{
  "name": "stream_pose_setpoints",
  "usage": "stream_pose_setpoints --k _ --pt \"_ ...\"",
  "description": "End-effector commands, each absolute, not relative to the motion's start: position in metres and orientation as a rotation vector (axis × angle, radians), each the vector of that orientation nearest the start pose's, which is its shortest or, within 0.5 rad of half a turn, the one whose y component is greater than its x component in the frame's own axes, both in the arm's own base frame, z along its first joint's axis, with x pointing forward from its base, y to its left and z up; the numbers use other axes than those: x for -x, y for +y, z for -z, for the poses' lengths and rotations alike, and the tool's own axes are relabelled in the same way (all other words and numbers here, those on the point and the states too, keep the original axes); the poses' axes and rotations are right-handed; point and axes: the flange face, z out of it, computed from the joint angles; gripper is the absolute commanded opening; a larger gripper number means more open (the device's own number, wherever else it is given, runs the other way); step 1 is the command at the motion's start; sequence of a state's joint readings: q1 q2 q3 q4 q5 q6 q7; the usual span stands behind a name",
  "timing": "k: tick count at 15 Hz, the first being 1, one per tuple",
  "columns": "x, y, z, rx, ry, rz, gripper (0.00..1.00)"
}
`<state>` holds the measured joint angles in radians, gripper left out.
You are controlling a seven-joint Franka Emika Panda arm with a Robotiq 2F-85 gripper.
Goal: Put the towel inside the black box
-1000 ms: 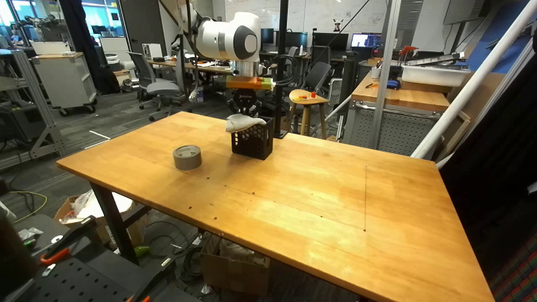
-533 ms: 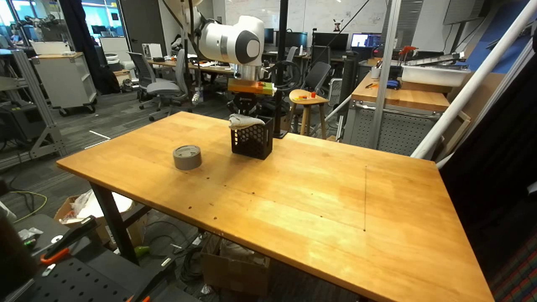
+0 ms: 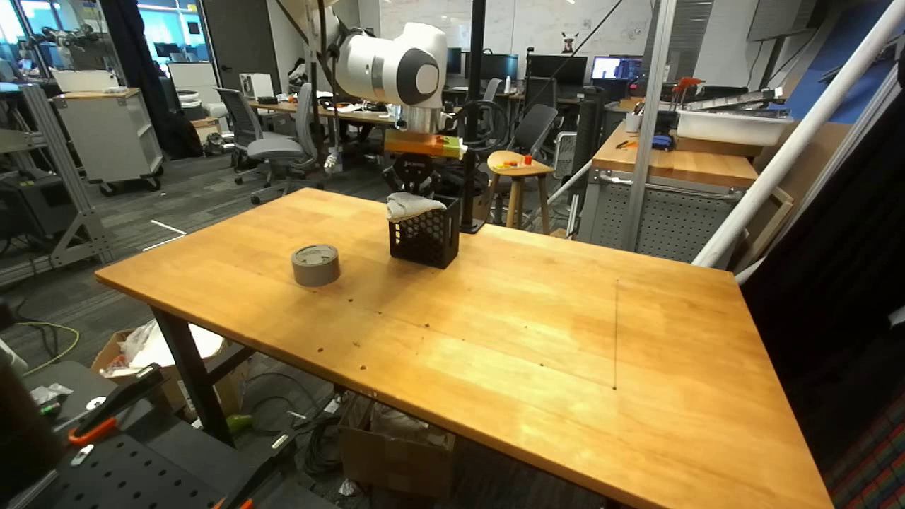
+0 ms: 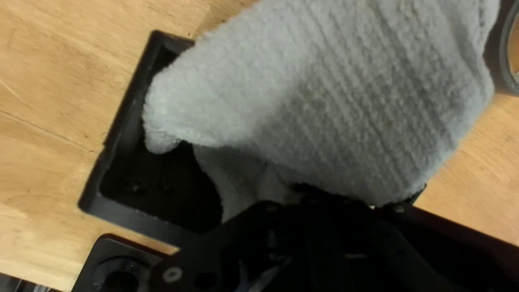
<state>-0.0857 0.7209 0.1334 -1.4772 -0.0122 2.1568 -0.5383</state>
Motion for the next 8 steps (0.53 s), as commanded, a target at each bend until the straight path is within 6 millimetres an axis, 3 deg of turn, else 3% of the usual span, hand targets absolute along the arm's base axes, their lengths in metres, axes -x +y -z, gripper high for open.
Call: stream_pose_setpoints --k 1,5,8 --pt "-0.703 0.023 -0.288 2.967 -0.851 0.040 0.03" --pt "-0.685 0.039 -0.319 3.007 -0.829 0.067 0.03" --pt "-0.664 0.060 -0.330 3.023 -0.790 0.064 0.03"
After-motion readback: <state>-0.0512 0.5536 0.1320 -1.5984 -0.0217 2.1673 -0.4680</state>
